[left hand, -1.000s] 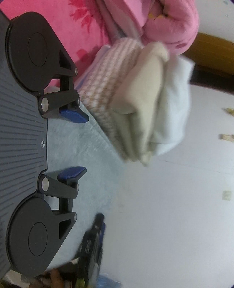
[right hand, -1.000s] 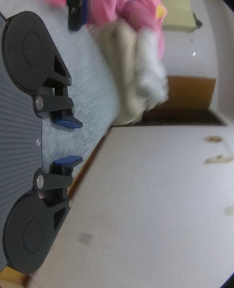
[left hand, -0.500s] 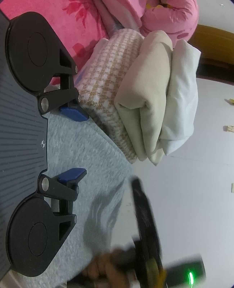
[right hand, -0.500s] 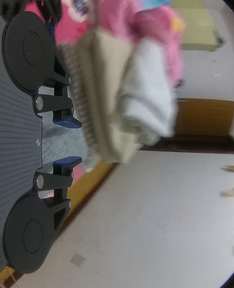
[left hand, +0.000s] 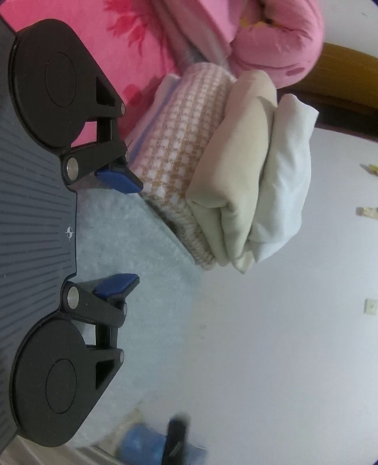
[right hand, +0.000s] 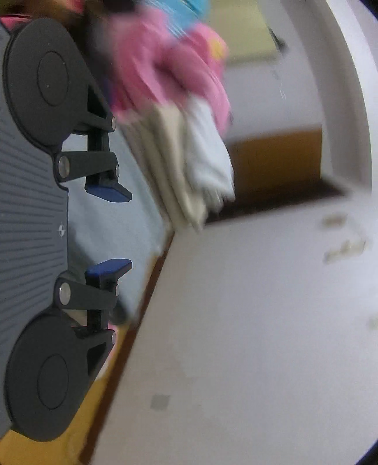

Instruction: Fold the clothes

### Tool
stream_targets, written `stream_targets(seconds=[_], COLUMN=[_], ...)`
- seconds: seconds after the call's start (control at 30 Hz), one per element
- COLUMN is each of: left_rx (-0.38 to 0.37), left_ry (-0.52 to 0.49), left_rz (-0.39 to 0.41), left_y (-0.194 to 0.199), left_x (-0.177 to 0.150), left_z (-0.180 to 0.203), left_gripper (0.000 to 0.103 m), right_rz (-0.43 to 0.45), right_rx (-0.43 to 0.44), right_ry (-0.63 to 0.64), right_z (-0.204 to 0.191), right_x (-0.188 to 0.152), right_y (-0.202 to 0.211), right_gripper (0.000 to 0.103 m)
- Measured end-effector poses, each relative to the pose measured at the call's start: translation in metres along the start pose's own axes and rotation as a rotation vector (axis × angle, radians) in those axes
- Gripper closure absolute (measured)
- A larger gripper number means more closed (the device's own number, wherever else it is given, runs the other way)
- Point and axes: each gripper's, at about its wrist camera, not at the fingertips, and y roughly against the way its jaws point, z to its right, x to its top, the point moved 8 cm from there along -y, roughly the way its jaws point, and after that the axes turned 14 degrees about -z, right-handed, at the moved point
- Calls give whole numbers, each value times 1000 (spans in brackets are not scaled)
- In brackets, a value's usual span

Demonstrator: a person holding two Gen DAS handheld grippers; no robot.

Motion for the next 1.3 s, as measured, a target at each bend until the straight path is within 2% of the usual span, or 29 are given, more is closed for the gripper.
stream_targets(seconds=[0.03,0.1,0.2,0.3,0.37,0.43,0.53,0.67,0.8,1.0,1.17,1.3], left_rx=[14,29,53,111,119,94,49,44,78,103,136,181], left_ry=[0,29,51,18,26,52,111,149,153,146,155,184], left_rz=[-5,-14,-24,-6,0,0,-9,-2,4,-44,-42,-41], left_y=[1,6,26,62,92,121,166,215,247,277,295,302], left_x=[0,0,-1,-5,-13,-25,-50,-89,-123,-160,-173,-178], left_z=[1,0,-3,-2,2,10,25,40,52,65,66,57], left_gripper=[42,42,42,39,35,32,22,5,3,2,0,0], right_rz=[13,-44,-34,60,76,75,66,3,-86,-135,-175,-174], right_rx=[9,-19,-91,-96,-99,-120,-133,-51,-34,-40,-96,-133], right_ry=[45,96,29,-34,3,64,99,-8,-110,-160,-166,-140], right_z=[-16,-36,-39,-46,-55,-72,-87,-96,-99,-124,-141,-154], right_x=[-13,-51,-77,-77,-79,-89,-108,-127,-146,-169,-177,-174], right_y=[3,-10,-2,33,50,64,97,118,132,158,172,179], right_gripper=[57,58,59,59,58,57,50,37,30,10,5,1])
